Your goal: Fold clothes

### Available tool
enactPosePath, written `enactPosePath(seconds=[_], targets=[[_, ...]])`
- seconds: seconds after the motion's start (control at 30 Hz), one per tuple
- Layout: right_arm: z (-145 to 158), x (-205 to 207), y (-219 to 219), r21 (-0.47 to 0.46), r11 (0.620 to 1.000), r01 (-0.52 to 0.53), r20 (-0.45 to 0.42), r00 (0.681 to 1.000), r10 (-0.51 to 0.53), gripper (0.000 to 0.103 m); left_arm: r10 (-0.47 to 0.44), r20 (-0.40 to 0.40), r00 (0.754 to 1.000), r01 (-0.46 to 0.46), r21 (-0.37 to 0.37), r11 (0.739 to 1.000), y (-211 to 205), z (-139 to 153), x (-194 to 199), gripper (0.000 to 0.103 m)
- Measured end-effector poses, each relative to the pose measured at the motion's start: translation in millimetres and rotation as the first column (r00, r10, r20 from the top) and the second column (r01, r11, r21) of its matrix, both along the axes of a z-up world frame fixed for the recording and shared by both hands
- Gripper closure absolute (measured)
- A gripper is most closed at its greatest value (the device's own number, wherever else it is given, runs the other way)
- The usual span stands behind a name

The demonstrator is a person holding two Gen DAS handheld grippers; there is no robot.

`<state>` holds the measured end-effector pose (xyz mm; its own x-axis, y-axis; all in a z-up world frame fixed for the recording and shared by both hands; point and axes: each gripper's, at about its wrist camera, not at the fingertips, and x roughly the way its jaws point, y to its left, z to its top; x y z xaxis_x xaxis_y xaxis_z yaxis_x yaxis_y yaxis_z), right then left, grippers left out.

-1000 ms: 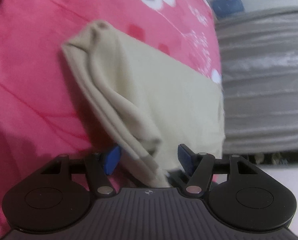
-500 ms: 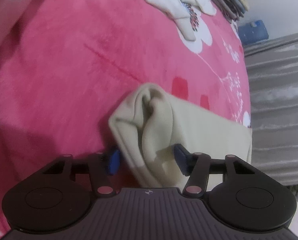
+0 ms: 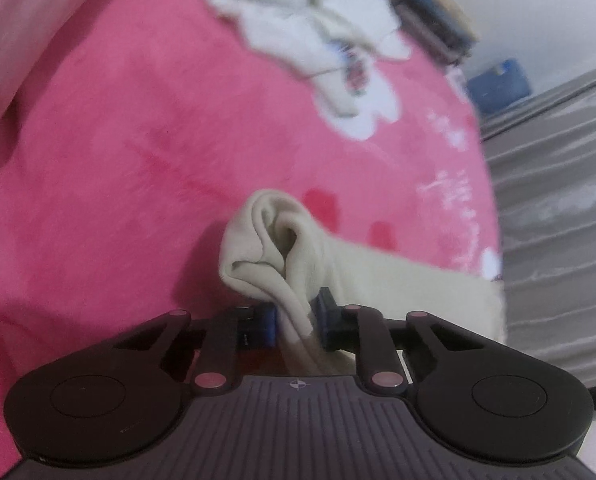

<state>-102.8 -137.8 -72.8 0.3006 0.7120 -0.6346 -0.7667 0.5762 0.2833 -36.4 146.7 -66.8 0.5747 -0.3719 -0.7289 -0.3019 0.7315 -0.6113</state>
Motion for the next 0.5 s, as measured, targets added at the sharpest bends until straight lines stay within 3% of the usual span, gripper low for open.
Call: enactPosePath(seconds=[0.23,0.3,0.4,0.5], targets=[[24,11,-43,0.102,0.992,0.071,0.012,0.997,-0.073,0.089,-0.106,0.138,0.985,0.103,0.029,0.994,-39,45,14,0.089],[33,11,-57,0.111,0.989,0.095,0.065,0.993,-0.102,0.089,-0.152,0.176,0.973,0.148,0.036,0.988,-56,59,25,0.089],[47,13,-84,0.129,0.976,0.175,0.111,0.975,-0.190,0.089,-0.282,0.222,0.934,0.273,0.070,0.959,-95,76,53,0.089],[54,16,-116,0.156,0.941,0.301,0.092,0.944,-0.317,0.089,-0.393,0.221,0.893,0.381,0.096,0.920,-138,83,86,0.089]])
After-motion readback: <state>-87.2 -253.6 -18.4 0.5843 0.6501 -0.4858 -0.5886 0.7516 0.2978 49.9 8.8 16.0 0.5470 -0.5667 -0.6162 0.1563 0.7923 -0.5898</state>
